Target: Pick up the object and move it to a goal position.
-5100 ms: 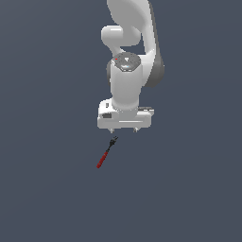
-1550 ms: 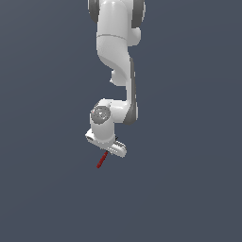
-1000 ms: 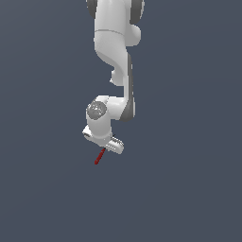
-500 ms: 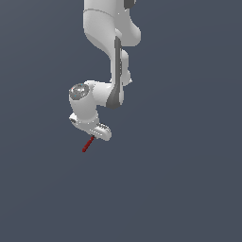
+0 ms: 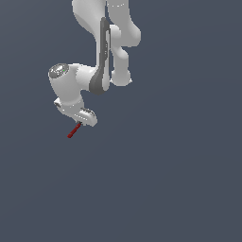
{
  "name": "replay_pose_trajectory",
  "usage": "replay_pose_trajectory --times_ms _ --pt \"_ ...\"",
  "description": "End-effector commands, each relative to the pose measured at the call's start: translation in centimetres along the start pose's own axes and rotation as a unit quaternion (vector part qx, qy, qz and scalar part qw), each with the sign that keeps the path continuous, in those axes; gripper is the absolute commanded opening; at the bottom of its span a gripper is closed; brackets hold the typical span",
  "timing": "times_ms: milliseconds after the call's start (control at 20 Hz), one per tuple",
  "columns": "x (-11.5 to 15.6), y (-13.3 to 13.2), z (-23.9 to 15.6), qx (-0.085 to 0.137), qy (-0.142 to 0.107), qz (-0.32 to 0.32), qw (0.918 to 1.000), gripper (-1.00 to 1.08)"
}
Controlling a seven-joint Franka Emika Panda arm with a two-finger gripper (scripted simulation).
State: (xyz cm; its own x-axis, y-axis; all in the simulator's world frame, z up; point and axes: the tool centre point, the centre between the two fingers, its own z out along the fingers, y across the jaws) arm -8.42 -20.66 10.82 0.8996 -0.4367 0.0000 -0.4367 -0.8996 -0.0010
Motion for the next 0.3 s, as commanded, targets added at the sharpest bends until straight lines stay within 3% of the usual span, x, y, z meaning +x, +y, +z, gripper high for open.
replay_pose_trajectory --times_ms 0,250 --pt "-0.3 1.3 -0.8 0.000 0.000 -0.001 1.0000 -1.00" --pt "-0.4 2.3 -1.4 0.000 0.000 -0.001 1.0000 -1.00"
